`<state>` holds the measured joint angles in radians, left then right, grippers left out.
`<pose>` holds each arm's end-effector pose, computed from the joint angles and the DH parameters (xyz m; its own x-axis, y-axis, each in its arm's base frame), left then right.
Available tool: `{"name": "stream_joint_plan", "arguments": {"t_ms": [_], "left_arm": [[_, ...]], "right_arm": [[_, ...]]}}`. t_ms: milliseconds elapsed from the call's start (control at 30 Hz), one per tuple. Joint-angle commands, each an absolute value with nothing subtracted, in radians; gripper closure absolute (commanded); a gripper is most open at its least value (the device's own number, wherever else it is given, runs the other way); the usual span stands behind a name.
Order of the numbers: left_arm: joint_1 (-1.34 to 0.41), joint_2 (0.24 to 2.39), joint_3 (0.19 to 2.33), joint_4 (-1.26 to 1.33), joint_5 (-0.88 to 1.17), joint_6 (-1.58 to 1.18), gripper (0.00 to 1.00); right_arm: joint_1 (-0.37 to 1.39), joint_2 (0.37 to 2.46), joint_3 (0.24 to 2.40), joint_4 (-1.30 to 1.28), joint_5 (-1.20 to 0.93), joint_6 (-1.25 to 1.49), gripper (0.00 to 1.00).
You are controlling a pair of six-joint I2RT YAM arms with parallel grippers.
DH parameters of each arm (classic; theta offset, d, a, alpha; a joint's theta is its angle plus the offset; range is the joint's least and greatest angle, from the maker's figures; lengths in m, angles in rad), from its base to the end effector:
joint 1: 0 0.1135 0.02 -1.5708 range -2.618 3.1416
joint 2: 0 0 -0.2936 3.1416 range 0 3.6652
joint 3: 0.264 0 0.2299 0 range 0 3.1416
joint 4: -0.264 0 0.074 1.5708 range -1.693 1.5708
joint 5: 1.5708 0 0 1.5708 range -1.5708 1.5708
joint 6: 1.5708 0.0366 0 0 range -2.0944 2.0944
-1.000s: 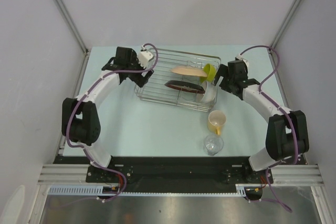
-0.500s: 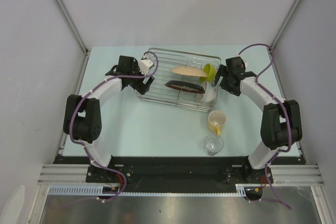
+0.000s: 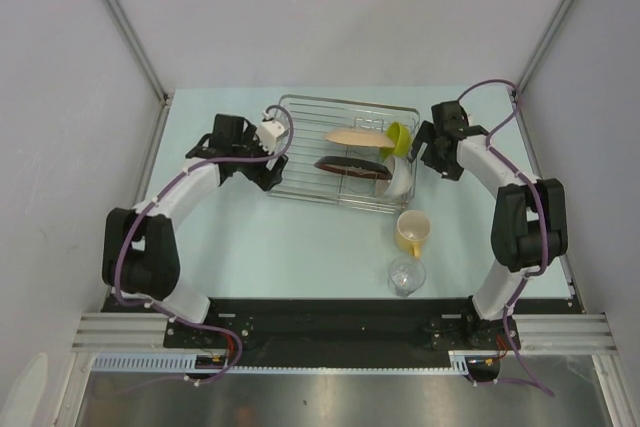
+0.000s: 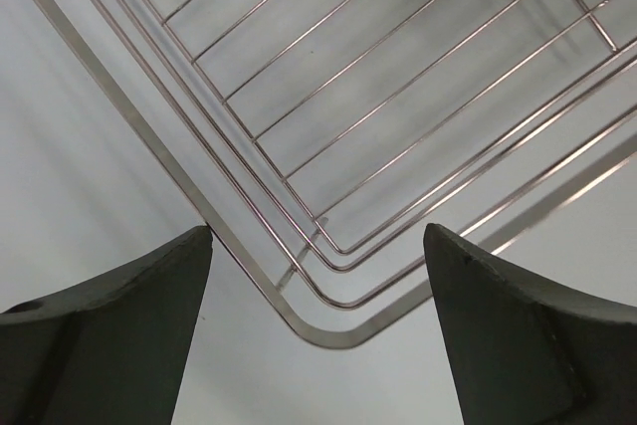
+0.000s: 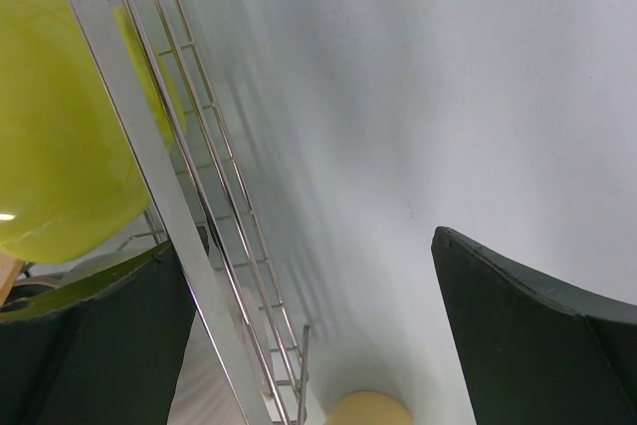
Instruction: Load the mixed dishes into the dish rack
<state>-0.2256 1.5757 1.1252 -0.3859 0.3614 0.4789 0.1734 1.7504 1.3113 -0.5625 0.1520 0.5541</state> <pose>0.3089 -0.0842 0.2841 -0.4392 0.5430 -0.7157 0.7240 0.6856 0.0759 0.3538 0.0563 0.2695 -0.7530 0.3961 -0.5254 0.3599 0.9164 0.1751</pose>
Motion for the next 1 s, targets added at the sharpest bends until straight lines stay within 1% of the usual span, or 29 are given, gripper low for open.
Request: {"name": "stream_joint_plan", "arguments": {"t_ms": [0, 200, 433, 567, 767, 967], "left_arm": [[-0.222, 1.477, 1.062, -0.523, 0.462, 0.485, 0.08], [-0.224, 1.414, 0.988, -0.545, 0.529, 0.446, 0.09], [-0.225, 1.367, 0.925, -0.538, 0.543, 0.434, 0.09], [-0.225, 1.358, 0.936, -0.545, 0.522, 0.440, 0.09], [-0.224, 1.355, 1.011, -0.554, 0.463, 0.439, 0.08], [-0.221, 1.336, 1.153, -0.591, 0.397, 0.410, 0.03]], "right_arm": [[0.146, 1.782, 1.377, -0.604, 0.190, 0.552, 0.00], [0.126, 1.830, 1.442, -0.618, 0.173, 0.534, 0.00], [0.140, 1.899, 1.555, -0.663, 0.158, 0.512, 0.00], [0.161, 1.887, 1.589, -0.663, 0.173, 0.497, 0.00], [0.166, 1.744, 1.563, -0.658, 0.228, 0.485, 0.00], [0.179, 1.511, 1.484, -0.715, 0.247, 0.485, 0.00]]}}
